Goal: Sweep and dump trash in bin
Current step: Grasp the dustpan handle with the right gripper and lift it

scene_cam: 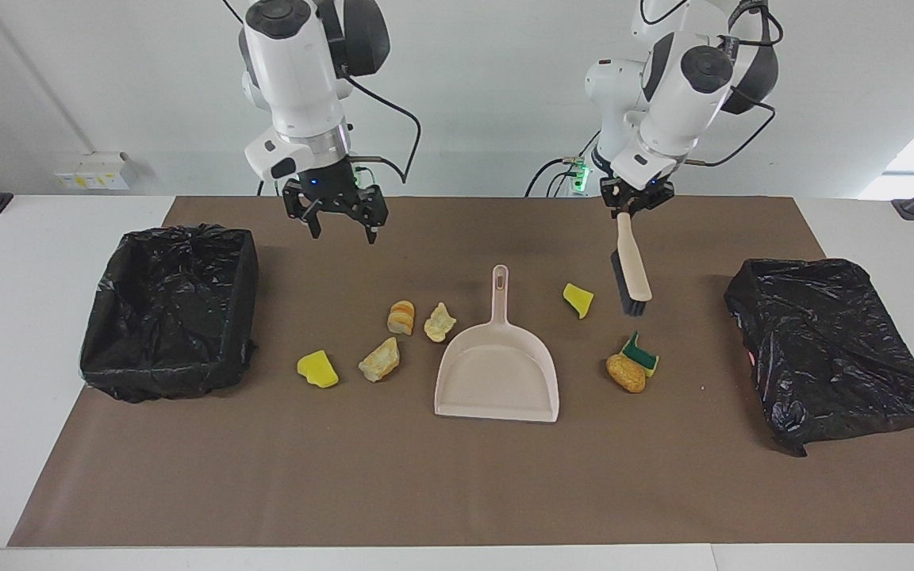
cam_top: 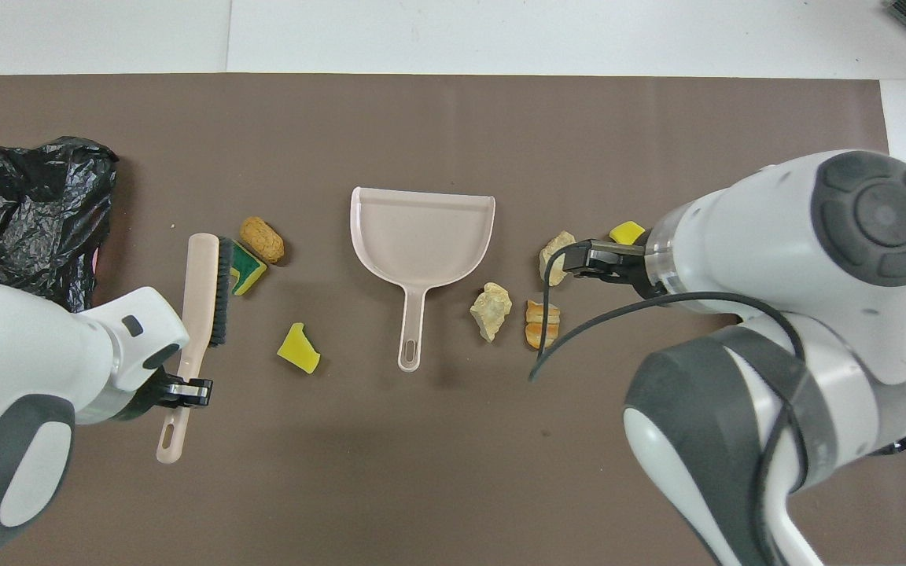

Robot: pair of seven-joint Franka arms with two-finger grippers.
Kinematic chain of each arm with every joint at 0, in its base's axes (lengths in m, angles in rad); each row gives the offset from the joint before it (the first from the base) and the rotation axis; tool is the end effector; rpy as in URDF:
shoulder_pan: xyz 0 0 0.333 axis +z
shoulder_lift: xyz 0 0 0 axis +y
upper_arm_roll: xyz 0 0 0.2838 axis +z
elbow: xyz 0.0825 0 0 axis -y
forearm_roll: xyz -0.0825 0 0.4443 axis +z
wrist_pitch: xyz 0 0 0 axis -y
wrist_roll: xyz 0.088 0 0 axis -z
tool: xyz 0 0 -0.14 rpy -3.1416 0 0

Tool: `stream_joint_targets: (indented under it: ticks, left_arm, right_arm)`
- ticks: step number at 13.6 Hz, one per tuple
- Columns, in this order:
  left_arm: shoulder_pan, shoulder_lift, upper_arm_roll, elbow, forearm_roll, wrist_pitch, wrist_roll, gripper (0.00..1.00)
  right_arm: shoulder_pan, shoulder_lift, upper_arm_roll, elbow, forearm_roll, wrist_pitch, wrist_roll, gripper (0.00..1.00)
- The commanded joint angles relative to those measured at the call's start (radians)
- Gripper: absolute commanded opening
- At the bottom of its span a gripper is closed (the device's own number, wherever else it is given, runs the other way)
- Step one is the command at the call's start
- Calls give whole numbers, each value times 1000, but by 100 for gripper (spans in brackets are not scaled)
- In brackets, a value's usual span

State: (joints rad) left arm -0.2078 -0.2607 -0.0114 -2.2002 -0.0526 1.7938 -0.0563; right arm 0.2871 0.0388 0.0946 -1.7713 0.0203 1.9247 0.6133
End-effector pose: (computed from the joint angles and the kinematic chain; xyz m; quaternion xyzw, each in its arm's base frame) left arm 0.5038 -0.1185 0.3941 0.9944 -0.0732 -0.0753 0.0135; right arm 0.6008 0.2428 0.4593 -0.9912 0.1184 -0.0449 0.0375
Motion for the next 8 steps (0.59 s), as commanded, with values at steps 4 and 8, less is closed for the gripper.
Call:
stream_joint_targets:
  ticks: [4,8]
  left_arm:
    - [177,55,-15,37,16,97,211,0]
    - [249,66,-15,23,16,125,326,0]
  right_arm:
    - [168,202,-6,18,-97,265,305,100]
    - [296,304,-6,41,-250,319,483,100]
